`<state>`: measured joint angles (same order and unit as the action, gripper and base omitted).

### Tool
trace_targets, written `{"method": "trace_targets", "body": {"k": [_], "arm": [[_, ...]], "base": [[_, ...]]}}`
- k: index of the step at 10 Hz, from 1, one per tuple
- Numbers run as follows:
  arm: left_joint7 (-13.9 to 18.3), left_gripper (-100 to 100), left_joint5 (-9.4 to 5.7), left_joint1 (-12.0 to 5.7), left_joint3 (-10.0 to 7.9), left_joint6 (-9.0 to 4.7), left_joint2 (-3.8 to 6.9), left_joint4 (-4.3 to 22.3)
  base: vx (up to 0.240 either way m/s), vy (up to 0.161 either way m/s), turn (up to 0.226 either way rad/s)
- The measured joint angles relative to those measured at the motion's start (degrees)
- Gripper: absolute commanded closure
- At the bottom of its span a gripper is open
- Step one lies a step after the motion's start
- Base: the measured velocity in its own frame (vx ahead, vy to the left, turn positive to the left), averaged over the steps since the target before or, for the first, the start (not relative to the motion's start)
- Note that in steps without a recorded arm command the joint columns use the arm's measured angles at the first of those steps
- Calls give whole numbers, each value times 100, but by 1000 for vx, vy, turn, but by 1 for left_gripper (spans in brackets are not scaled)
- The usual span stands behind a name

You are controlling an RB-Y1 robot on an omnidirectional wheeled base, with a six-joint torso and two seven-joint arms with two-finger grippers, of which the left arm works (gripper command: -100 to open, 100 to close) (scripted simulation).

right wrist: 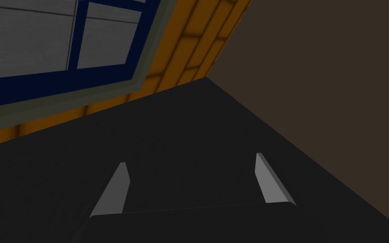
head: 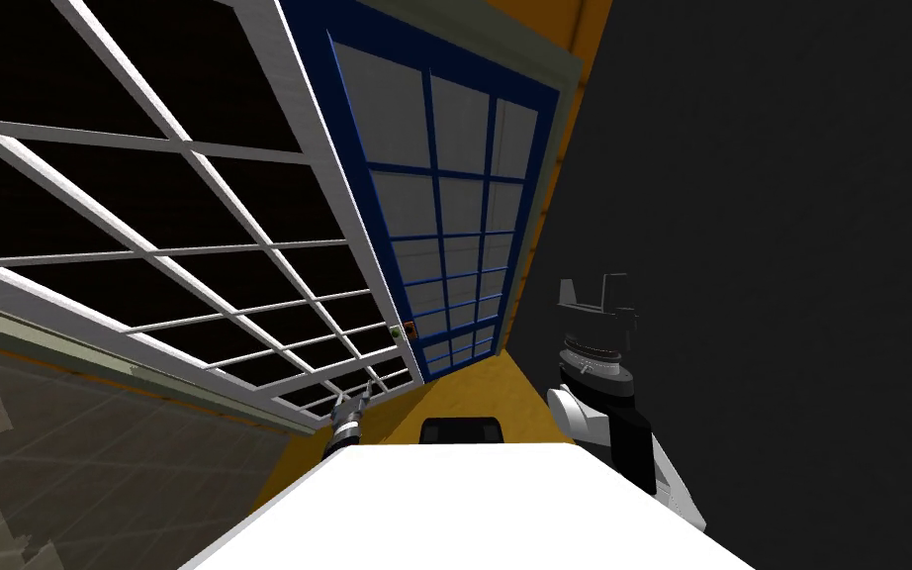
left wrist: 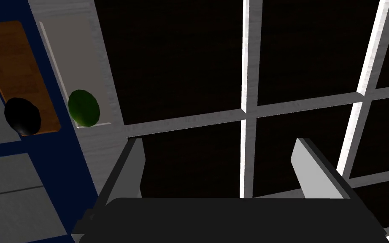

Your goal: Pull the door open

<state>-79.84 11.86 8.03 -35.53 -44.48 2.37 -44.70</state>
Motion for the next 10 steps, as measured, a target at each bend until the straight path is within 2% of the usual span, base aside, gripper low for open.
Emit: {"method": "trace_targets", "body": {"k": [1,2,3,4,6,7,8,9,10], "arm": [[-12,-100,-1,-142,22,-53,6,93],[-11,-100,13,-201,64,-57,-47,19],[-47,-100,6,-389,76,-140,-45,180],[-41,-100,18,-403,109,-139,-76,98],[-18,-100,49,-538,200,-60,-151,-70],[-29,-100,64,-597,241,-69,-215,-125],[-23,-100,74,-665,277,-73,-228,-153],[-16,100,76,-661,287,-91,-241,-156],[-18,100,76,-661,284,-88,-238,-153]], "base": [[220,39,-92],[221,41,-136],[148,32,-68],[154,37,-88],[190,50,-123],[178,52,-71],[68,17,8],[-23,-13,2],[-33,-19,-30]]}}
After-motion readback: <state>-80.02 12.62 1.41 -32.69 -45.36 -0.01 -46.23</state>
